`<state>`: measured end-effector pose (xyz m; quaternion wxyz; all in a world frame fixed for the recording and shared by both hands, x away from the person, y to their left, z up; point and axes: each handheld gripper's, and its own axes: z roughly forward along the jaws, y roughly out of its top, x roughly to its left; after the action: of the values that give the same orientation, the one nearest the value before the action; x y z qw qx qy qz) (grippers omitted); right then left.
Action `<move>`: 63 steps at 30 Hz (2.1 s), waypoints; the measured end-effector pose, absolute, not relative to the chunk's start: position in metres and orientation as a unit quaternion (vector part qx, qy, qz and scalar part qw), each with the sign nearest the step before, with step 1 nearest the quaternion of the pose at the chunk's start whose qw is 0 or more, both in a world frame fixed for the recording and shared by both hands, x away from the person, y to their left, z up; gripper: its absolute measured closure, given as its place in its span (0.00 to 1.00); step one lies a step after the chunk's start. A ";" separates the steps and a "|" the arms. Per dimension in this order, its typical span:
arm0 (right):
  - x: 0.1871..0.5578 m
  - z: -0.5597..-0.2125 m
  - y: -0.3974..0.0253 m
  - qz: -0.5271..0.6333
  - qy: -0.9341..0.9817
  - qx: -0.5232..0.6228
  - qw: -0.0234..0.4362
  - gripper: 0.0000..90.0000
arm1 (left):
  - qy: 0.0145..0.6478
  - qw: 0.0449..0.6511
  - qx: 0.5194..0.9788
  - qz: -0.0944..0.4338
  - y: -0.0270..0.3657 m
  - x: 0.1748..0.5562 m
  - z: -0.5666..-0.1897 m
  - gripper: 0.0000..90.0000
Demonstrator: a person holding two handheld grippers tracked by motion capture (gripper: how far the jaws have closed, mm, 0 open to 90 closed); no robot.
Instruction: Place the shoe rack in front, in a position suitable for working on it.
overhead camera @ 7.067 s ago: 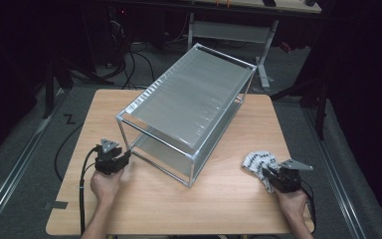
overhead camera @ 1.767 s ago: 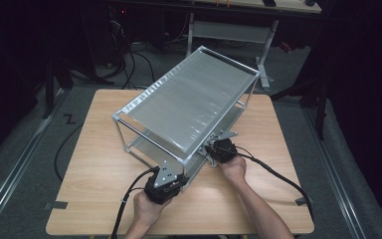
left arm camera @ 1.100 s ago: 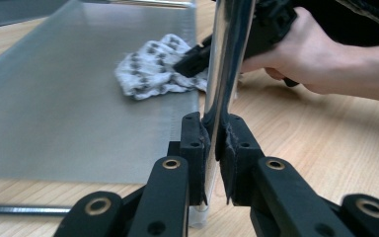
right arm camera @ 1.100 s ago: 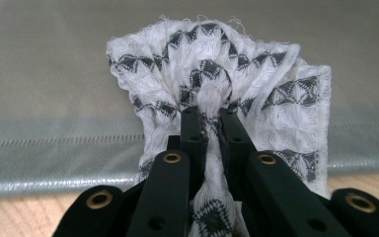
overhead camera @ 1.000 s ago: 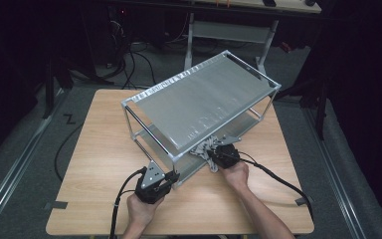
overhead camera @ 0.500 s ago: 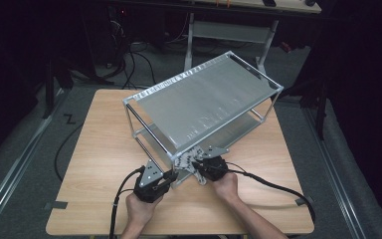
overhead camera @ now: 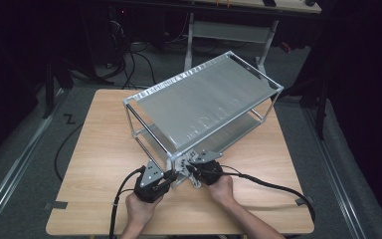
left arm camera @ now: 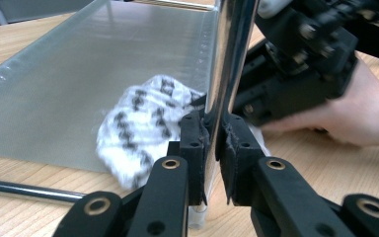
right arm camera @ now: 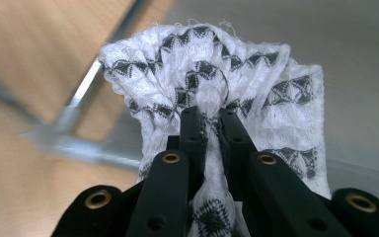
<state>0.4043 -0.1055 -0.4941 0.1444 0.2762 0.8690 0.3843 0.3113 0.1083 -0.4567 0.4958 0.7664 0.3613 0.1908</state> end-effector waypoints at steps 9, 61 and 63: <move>0.438 -0.494 -0.137 0.366 0.850 0.337 0.174 0.93 | 0.362 0.493 0.767 0.193 0.108 0.311 -0.456 0.90; 0.462 -0.492 -0.200 0.342 0.825 0.399 0.210 0.93 | 0.418 0.495 0.726 0.229 0.157 0.297 -0.461 0.90; 0.463 -0.491 -0.205 0.340 0.822 0.403 0.214 0.93 | 0.420 0.495 0.725 0.230 0.159 0.297 -0.461 0.90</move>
<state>0.4632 -0.2047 -0.4915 0.2141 0.4031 0.8223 0.3399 0.2968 0.1585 -0.4611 0.4947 0.7250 0.4202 0.2303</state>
